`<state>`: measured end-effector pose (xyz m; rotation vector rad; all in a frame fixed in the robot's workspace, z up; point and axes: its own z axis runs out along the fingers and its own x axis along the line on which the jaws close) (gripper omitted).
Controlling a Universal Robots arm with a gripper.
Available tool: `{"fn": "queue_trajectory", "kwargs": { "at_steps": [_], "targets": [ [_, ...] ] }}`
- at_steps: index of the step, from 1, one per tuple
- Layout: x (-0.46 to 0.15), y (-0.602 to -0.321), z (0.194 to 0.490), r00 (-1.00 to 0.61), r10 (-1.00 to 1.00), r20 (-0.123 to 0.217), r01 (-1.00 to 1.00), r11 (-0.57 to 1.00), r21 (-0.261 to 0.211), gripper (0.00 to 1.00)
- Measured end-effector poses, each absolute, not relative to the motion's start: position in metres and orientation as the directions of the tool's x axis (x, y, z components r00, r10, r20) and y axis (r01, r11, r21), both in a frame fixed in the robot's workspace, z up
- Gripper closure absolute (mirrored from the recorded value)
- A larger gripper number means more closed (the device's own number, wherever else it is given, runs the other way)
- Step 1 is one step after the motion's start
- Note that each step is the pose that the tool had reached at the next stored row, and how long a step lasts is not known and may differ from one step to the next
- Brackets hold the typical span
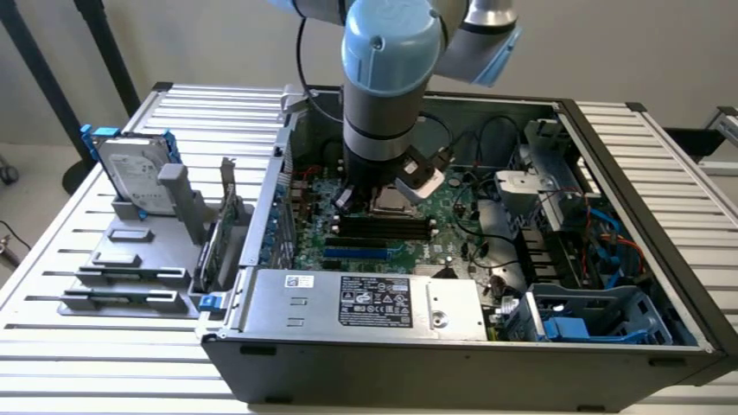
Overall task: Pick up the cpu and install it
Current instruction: 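Install the first cpu locking lever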
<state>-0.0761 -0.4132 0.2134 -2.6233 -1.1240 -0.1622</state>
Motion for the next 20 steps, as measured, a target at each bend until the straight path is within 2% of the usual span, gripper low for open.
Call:
{"fn": "queue_trajectory", "kwargs": {
  "at_steps": [20],
  "targets": [
    [-0.081, -0.409, 0.201, 0.683, 0.698, 0.216, 0.731, -0.648, -0.215, 0.89]
  ]
}}
